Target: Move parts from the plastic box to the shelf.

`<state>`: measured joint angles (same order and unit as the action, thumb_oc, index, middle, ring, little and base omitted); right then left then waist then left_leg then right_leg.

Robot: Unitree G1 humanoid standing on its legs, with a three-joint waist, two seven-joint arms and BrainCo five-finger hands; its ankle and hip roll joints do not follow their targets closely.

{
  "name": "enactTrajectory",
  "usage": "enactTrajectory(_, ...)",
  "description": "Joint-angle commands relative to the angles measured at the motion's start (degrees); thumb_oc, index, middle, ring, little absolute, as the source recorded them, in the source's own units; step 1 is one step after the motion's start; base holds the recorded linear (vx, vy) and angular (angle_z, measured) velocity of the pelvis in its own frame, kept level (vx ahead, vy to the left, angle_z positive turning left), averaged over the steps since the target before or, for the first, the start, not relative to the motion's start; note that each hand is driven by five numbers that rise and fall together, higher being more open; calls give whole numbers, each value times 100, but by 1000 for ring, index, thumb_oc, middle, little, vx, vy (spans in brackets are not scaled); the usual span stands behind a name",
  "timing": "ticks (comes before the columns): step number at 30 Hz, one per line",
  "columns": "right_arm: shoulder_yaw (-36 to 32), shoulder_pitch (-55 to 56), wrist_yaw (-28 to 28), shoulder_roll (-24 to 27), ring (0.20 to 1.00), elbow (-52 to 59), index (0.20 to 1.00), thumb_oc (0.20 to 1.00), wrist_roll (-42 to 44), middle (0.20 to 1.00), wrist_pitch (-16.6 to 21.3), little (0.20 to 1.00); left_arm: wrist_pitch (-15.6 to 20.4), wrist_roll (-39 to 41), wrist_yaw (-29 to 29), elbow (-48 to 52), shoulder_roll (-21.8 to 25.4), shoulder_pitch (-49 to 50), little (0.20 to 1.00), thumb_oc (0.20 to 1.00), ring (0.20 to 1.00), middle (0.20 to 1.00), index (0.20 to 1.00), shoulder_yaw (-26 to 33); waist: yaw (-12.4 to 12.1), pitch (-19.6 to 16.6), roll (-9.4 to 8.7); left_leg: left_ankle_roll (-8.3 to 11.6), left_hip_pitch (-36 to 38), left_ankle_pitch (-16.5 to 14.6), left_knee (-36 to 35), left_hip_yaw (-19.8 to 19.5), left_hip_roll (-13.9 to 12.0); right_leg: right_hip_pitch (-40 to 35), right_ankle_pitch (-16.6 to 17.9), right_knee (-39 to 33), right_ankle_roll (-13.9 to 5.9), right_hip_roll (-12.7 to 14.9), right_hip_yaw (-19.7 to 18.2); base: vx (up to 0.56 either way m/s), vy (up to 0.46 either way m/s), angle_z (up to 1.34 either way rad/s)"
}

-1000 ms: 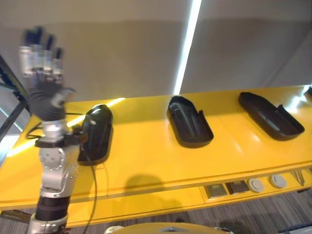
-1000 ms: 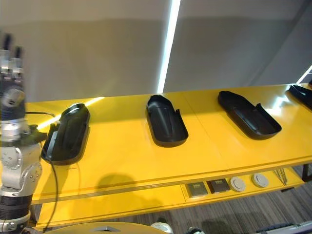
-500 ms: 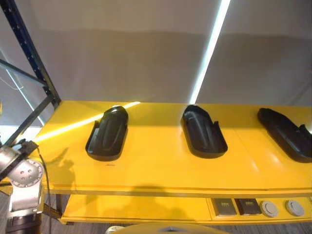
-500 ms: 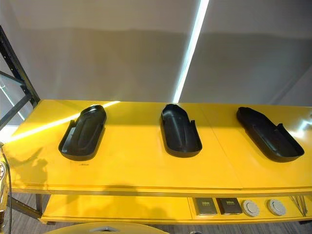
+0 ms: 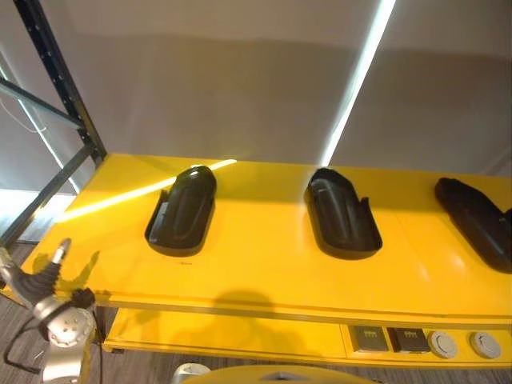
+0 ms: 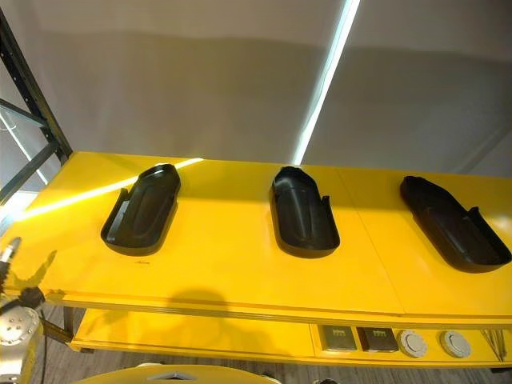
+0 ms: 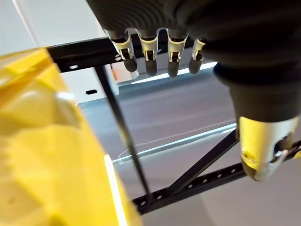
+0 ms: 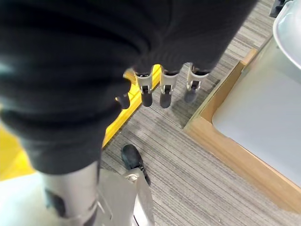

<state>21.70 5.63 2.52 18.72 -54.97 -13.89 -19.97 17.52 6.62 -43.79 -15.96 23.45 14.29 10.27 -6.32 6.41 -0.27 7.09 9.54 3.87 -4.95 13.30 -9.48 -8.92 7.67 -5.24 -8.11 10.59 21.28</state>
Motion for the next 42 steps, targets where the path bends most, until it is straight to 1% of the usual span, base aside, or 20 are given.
enactTrajectory(1,34,-612,-4,28,1000,-215,1000,1000,64,1000,93,1000,18,34,368,-203,163,-294,1000,1000,1000,1000,1000,-74,-104,556,-28,-224,326,-293,-4,-32,214,-624,-560,39,13,-107,229,0,0,0)
enactTrajectory(3,10,-640,-14,34,1000,-261,1000,1000,108,1000,114,1000,-80,42,452,-430,112,-226,1000,1000,1000,1000,1000,-198,-130,580,-26,-228,313,-281,-4,-43,216,-615,-549,41,16,-112,236,-15,-6,2)
enactTrajectory(5,-45,-669,-41,56,1000,-305,1000,1000,160,1000,156,1000,-263,22,604,-978,-25,-98,1000,1000,1000,1000,1000,-453,-174,632,-21,-240,288,-264,7,-52,223,-604,-527,46,16,-113,262,-27,-10,7)
enactTrajectory(8,-67,-695,-53,73,1000,-287,1000,1000,198,1000,127,1000,-355,76,549,-1356,-133,-15,1000,1000,1000,1000,1000,-554,-200,662,-22,-249,271,-258,17,-52,231,-591,-512,53,10,-109,277,-15,0,5)
enactTrajectory(10,-86,-716,-56,73,1000,-318,1000,1000,210,1000,136,1000,-261,157,531,-1656,-213,8,1000,1000,1000,1000,1000,-608,-211,666,-18,-256,262,-252,19,-49,232,-584,-505,53,7,-108,287,-9,2,2)
enactTrajectory(12,-97,-720,-61,72,1000,-333,1000,1000,223,1000,147,1000,-323,99,595,-1781,-239,17,1000,1000,1000,1000,1000,-651,-218,673,-16,-262,257,-250,21,-50,237,-578,-495,55,2,-104,293,0,0,0)
enactTrajectory(14,-99,-717,-93,66,1000,-332,1000,1000,257,1000,155,1000,-587,-69,732,-1962,-260,39,1000,1000,1000,1000,1000,-804,-237,692,-15,-273,244,-258,30,-55,255,-573,-482,58,-9,-94,318,-17,-4,1)
enactTrajectory(17,-81,-723,-136,53,1000,-331,1000,1000,282,1000,164,1000,-802,21,775,-2192,-296,54,1000,1000,1000,1000,1000,-961,-258,709,-8,-287,232,-269,37,-52,264,-564,-475,66,-16,-83,357,-12,-3,0)
enactTrajectory(18,-79,-724,-147,48,1000,-352,1000,1000,289,1000,184,1000,-954,34,740,-2351,-328,48,1000,1000,1000,1000,1000,-1005,-262,711,-4,-296,222,-273,40,-60,274,-554,-472,69,-16,-79,362,0,0,0)
enactTrajectory(19,-81,-729,-150,46,1000,-369,1000,1000,295,1000,195,1000,-962,61,698,-2443,-357,45,1000,1000,1000,1000,1000,-1020,-267,714,-2,-299,216,-271,42,-67,277,-548,-470,74,-16,-76,367,-34,-2,1)
enactTrajectory(20,-89,-743,-160,42,1000,-398,1000,1000,324,1000,202,1000,-1058,300,487,-2800,-458,54,1000,1000,1000,1000,1000,-975,-289,734,4,-308,194,-263,54,-89,291,-540,-464,78,-21,-63,385,0,0,0)
enactTrajectory(21,-90,-746,-160,42,1000,-400,1000,1000,331,1000,200,1000,-1082,333,435,-2860,-478,58,1000,1000,1000,1000,1000,-950,-294,739,5,-310,190,-261,56,-95,295,-541,-462,76,-22,-62,390,0,0,0)
enactTrajectory(22,-88,-751,-161,36,1000,-406,1000,1000,374,1000,178,1000,-1019,423,287,-3196,-546,92,1000,1000,1000,1000,1000,-828,-322,738,18,-274,243,-329,44,-146,286,-593,-515,62,-66,-82,346,0,0,0)
enactTrajectory(23,-93,-757,-162,39,1000,-404,1000,1000,376,1000,178,1000,-1014,424,286,-3198,-548,82,1000,1000,1000,1000,1000,-830,-318,749,9,-312,186,-256,56,-107,303,-549,-454,62,-26,-58,410,35,-11,-2)
enactTrajectory(24,-123,-743,-148,48,1000,-408,1000,1000,425,1000,168,1000,-1042,656,-19,-3531,-602,138,1000,1000,1000,1000,1000,-638,-349,741,22,-274,232,-315,43,-162,292,-595,-511,58,-69,-73,372,0,0,0)
enactTrajectory(27,-148,-742,-135,57,1000,-431,1000,1000,452,1000,178,1000,-1058,714,-275,-3912,-602,177,1000,1000,1000,1000,1000,-311,-386,739,29,-267,218,-291,35,-193,298,-595,-505,55,-77,-62,416,13,-4,-1)
enactTrajectory(33,-136,-733,-106,84,1000,-458,1000,1000,360,1000,219,1000,-1292,658,-520,-4135,-515,196,1000,1000,1000,1000,1000,-78,-422,730,52,-250,174,-271,28,-234,318,-579,-516,58,-86,-39,481,0,0,0)
enactTrajectory(34,-138,-725,-94,94,1000,-461,1000,1000,367,1000,219,1000,-1329,808,-593,-4163,-502,214,1000,1000,1000,1000,1000,-48,-435,724,59,-247,172,-270,23,-242,321,-580,-515,58,-90,-35,500,-8,8,5)
enactTrajectory(38,-173,-729,-58,94,1000,-514,1000,1000,403,1000,213,1000,-1272,813,-720,-4298,-513,238,1000,1000,1000,1000,1000,118,-476,703,69,-239,144,-259,13,-293,341,-574,-515,56,-92,-25,535,-5,4,4)
enactTrajectory(42,-188,-723,-37,93,1000,-575,1000,1000,375,1000,228,1000,-1337,774,-1013,-4252,-458,276,1000,1000,1000,1000,1000,244,-511,683,79,-238,131,-255,8,-326,352,-578,-522,52,-90,-21,558,-1,-7,29)
